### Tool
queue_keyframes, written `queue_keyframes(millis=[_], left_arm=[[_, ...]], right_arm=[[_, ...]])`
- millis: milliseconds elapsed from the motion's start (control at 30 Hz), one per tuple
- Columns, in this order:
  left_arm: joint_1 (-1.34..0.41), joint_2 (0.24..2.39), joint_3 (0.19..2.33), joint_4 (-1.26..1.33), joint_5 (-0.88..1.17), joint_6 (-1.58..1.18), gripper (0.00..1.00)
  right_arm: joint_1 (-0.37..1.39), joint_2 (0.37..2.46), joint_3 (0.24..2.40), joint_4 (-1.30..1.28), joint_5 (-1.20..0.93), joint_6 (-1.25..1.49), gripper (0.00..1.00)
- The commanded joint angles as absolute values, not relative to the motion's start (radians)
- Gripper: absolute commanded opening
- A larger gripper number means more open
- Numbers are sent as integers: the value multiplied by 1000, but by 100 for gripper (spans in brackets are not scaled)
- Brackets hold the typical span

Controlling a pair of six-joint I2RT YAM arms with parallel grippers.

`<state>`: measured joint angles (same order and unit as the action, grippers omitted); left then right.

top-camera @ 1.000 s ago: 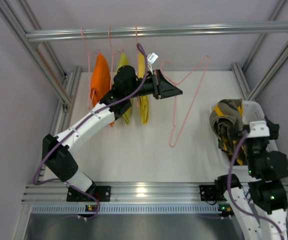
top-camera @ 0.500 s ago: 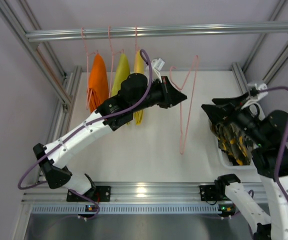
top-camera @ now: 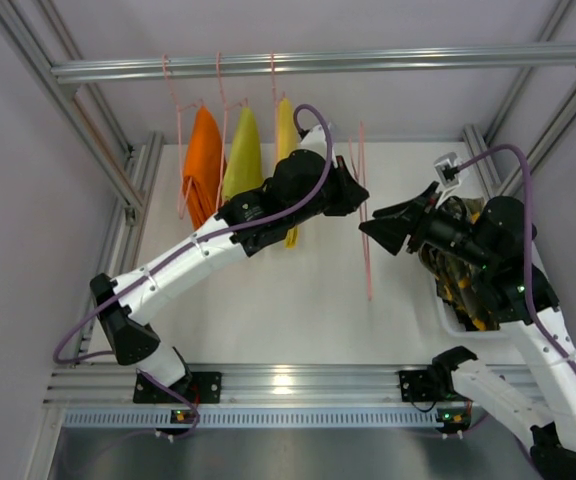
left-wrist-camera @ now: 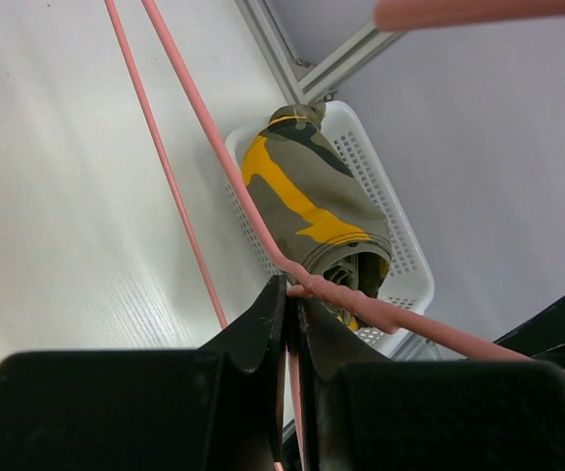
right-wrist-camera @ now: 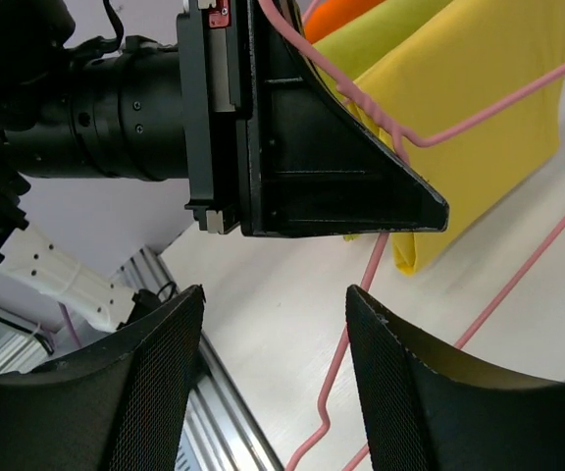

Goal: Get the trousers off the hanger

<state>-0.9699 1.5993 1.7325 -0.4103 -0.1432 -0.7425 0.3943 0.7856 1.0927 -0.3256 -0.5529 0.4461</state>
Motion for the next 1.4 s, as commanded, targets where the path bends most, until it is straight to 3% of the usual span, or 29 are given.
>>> queue_keyframes(millis=[0,233,500,533,567,667,733,767,800,900,933,1000,1367], left_arm=[[-974,1592,1770,-365,-166,-749,0],[-973,1605,1796,-364,-156,-758,0],[-974,1626,1825,-331,-138,-761,0],[-974,1629,1828,-327,-135,-761,0],[-973,1635,1833,-324,-135,-761,0],[-974,1643,1839,-322,-144,-755,0],[-974,1643,1832,-310,-143,-724,5],[-974,1640,1825,-304,-143,-724,5],[-974,1637,1818,-298,-140,-707,22],[-974,1614,1777,-278,-144,-680,59],[-973,1606,1764,-278,-147,-677,67],[-973,1579,1723,-262,-141,-655,98],[-966,1402,1597,-218,-137,-454,99]], right_arm=[[423,781,1063,-270,-568,431,59],[423,790,1019,-325,-440,374,57],[456,795,965,-311,-479,330,52],[465,796,959,-305,-485,319,47],[469,798,959,-305,-486,316,34],[474,795,963,-302,-482,295,10],[474,787,977,-307,-469,293,0],[474,787,983,-308,-462,301,0],[472,778,994,-308,-456,308,0],[465,756,1009,-302,-443,356,0],[463,753,1012,-304,-445,360,0],[460,738,1002,-307,-446,371,0],[394,689,974,-368,-391,440,0]])
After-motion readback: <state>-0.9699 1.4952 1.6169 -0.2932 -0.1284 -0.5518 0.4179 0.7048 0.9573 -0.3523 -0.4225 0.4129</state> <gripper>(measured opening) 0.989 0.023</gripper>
